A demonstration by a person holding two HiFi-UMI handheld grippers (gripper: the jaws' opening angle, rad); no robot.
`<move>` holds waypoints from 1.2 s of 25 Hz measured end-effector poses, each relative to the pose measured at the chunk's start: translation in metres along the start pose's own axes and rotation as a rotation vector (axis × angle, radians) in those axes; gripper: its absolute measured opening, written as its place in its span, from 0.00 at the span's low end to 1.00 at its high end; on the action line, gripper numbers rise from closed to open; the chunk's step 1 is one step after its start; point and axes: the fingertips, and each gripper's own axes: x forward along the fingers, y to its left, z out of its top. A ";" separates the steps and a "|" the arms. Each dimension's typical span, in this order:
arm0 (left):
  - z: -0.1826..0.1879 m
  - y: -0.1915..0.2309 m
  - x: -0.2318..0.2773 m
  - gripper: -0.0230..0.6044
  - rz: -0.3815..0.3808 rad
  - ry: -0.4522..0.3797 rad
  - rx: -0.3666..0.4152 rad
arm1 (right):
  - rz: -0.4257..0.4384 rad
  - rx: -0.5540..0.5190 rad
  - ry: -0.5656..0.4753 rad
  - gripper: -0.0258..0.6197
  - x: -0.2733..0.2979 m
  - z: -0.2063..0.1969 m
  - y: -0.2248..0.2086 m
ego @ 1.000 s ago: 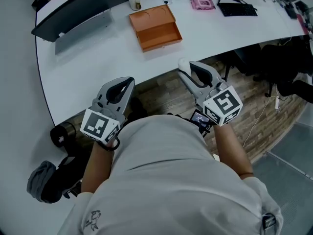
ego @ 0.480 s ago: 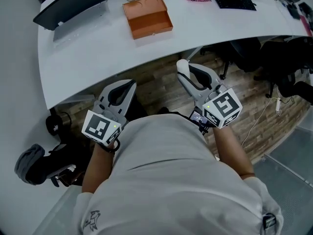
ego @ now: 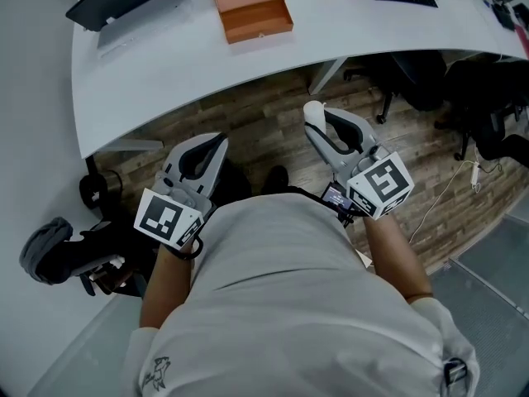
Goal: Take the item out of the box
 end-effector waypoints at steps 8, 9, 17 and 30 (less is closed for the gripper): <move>-0.003 -0.014 -0.055 0.03 -0.017 -0.027 -0.005 | -0.008 -0.019 -0.001 0.24 -0.005 0.006 0.056; -0.003 -0.015 -0.065 0.03 -0.019 -0.029 -0.006 | -0.013 -0.017 -0.004 0.24 -0.006 0.008 0.065; -0.009 -0.007 -0.153 0.03 -0.006 -0.054 -0.006 | -0.014 -0.028 -0.011 0.24 0.007 0.018 0.146; -0.030 0.011 -0.234 0.03 -0.020 -0.074 -0.031 | -0.026 -0.032 -0.018 0.24 0.026 0.011 0.232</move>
